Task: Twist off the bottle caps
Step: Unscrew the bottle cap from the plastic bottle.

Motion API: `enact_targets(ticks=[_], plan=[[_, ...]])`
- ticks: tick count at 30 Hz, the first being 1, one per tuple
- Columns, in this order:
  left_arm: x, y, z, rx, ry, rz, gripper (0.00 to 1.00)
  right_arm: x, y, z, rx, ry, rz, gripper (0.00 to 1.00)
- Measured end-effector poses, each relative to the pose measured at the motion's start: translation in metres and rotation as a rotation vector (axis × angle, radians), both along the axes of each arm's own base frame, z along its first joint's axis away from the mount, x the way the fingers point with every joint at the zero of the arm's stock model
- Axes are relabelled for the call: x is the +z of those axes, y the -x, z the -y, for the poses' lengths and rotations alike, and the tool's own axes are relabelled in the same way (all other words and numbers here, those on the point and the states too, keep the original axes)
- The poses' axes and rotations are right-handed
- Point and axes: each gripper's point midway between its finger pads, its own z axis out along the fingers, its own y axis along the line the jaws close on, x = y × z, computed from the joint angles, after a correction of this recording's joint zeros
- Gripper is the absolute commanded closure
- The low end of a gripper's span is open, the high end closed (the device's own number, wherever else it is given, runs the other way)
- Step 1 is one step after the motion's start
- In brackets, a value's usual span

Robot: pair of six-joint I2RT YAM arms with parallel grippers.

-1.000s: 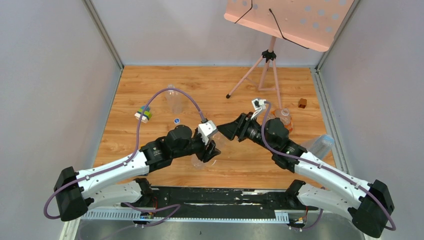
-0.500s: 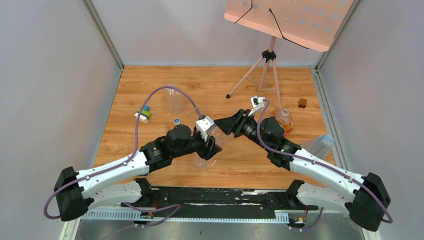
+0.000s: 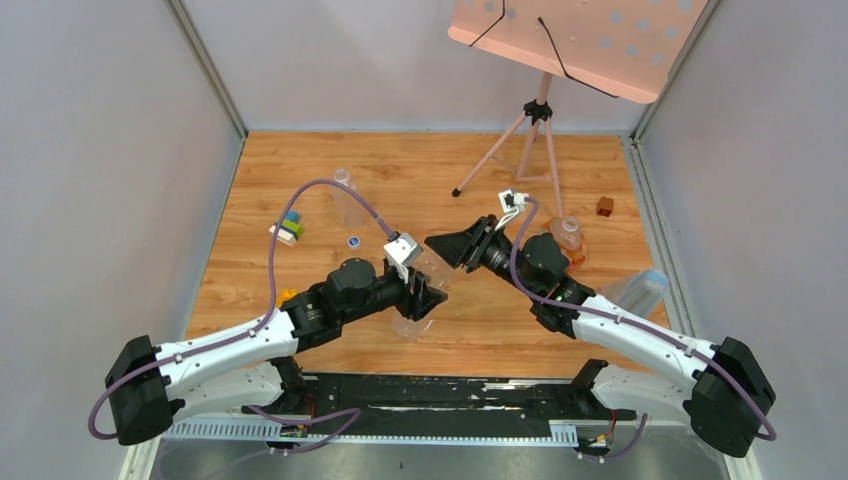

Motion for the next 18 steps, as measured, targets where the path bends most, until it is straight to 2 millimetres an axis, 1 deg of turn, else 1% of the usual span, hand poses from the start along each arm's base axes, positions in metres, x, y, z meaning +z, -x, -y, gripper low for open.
enact_targets(ticks=[2, 4, 6, 8, 11, 15, 18], plan=[[0.001, 0.002, 0.001, -0.001, 0.042, 0.002, 1.00, 0.002, 0.004, -0.001, 0.047, -0.032, 0.025, 1.00], [0.007, 0.006, 0.003, -0.016, 0.098, 0.004, 1.00, 0.009, 0.010, -0.002, 0.103, -0.067, 0.054, 1.00], [0.017, 0.011, 0.005, -0.039, 0.159, 0.007, 1.00, 0.022, 0.018, -0.003, 0.165, -0.115, 0.105, 1.00], [0.032, 0.017, 0.009, -0.083, 0.241, 0.012, 1.00, 0.041, 0.029, -0.001, 0.226, -0.178, 0.172, 1.00], [0.052, 0.028, 0.013, -0.166, 0.366, 0.010, 1.00, 0.064, 0.044, 0.001, 0.309, -0.252, 0.263, 1.00], [0.070, 0.046, 0.014, -0.278, 0.478, 0.009, 1.00, 0.082, 0.069, 0.001, 0.459, -0.335, 0.362, 1.00], [0.081, 0.058, 0.013, -0.349, 0.535, 0.013, 1.00, 0.093, 0.083, -0.001, 0.573, -0.369, 0.400, 1.00]])
